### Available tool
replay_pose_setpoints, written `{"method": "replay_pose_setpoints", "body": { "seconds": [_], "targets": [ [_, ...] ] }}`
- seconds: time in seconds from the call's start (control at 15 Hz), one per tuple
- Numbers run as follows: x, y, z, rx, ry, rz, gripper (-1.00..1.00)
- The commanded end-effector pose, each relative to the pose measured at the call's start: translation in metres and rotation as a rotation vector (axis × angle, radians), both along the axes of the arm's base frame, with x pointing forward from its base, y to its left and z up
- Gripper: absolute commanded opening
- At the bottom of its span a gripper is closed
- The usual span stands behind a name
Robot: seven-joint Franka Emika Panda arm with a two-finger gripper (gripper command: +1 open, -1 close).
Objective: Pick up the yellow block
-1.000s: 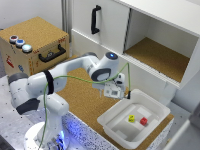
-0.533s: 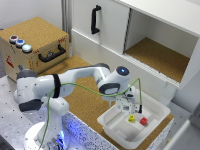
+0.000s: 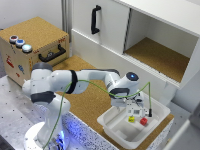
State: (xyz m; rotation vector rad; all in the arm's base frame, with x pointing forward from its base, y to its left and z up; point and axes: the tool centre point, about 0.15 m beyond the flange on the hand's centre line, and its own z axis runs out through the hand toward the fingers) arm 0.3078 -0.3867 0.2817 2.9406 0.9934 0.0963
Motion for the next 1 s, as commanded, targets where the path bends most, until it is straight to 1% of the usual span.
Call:
{"method": "replay_pose_setpoints", "body": {
  "seconds": [0.0, 0.13, 0.2, 0.27, 0.33, 0.4, 0.47, 0.6, 0.93],
  "targets": [
    [0.037, -0.029, -0.036, 0.169, -0.033, 0.048, 1.0],
    [0.039, -0.03, -0.041, 0.137, -0.063, 0.033, 1.0],
    [0.039, -0.032, -0.045, 0.096, -0.067, 0.014, 1.0],
    [0.039, -0.037, -0.05, 0.095, -0.065, -0.007, 1.0],
    [0.041, -0.041, -0.059, 0.111, -0.035, -0.011, 1.0],
    [0.043, -0.042, -0.063, 0.111, -0.021, 0.003, 1.0],
    [0.045, -0.041, -0.067, 0.102, -0.019, 0.02, 1.0],
    [0.052, -0.04, -0.075, 0.113, 0.01, 0.046, 1.0],
    [0.057, -0.042, -0.084, 0.13, 0.024, 0.022, 1.0]
  ]
}}
